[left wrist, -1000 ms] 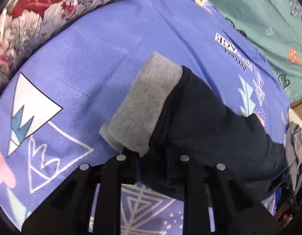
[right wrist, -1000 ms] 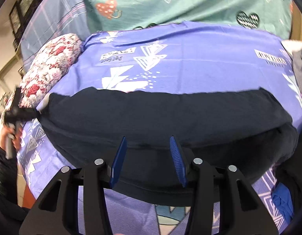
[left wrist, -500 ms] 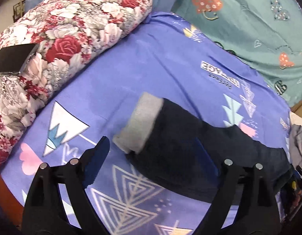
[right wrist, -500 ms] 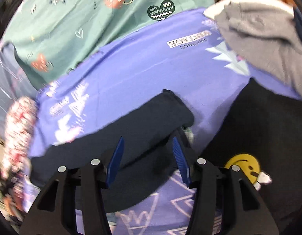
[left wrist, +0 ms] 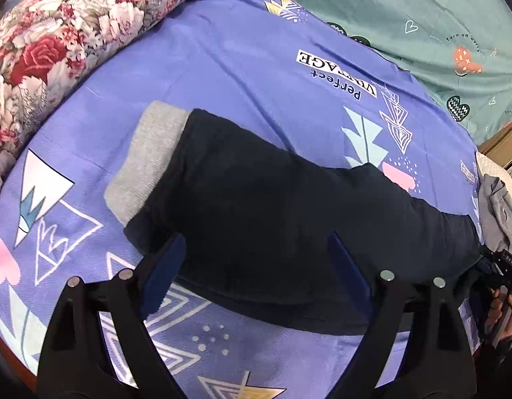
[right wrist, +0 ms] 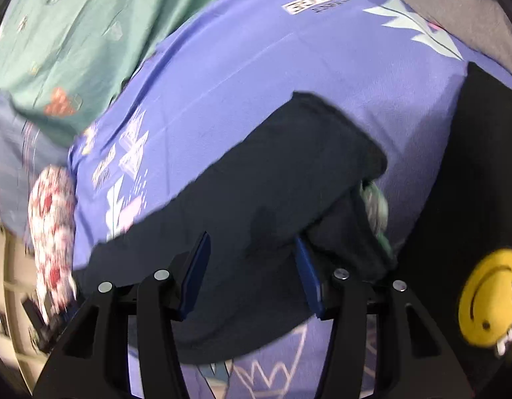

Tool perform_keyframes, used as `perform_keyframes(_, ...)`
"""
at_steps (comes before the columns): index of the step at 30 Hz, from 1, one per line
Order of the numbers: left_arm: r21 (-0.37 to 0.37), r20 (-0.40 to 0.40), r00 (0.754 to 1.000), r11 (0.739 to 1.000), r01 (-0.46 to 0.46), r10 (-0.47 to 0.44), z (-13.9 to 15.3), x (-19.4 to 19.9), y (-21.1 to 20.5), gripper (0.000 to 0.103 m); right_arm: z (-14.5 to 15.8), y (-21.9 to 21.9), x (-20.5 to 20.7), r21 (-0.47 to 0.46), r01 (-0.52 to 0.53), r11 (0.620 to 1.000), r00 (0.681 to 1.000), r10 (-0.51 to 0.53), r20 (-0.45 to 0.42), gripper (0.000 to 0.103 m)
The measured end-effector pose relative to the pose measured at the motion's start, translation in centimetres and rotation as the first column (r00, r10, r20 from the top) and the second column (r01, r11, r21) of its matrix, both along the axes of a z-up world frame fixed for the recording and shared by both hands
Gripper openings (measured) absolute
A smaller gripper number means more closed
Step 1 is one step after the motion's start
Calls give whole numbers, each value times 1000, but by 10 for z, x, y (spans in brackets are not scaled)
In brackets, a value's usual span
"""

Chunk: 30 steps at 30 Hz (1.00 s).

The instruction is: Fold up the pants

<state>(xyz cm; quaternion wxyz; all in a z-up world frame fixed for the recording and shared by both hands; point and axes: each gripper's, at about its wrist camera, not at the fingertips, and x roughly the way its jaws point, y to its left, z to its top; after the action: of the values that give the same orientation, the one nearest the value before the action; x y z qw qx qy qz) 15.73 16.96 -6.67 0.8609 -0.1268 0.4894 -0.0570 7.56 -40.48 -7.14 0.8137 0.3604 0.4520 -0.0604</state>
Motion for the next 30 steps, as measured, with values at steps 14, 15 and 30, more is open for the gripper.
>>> perform_keyframes(14, 8, -49, 999, 1000, -17, 17, -21, 14, 4, 88, 75, 10, -49, -73, 71, 995, 974, -53, 221, 3)
perform_keyframes(15, -1, -49, 999, 1000, -18, 18, -21, 14, 6, 88, 79, 10, -58, -77, 67, 995, 971, -47, 235, 3)
perform_keyframes(30, -58, -65, 998, 998, -13, 10, -22, 15, 16, 88, -1, 9, -72, -46, 93, 995, 994, -95, -44, 60)
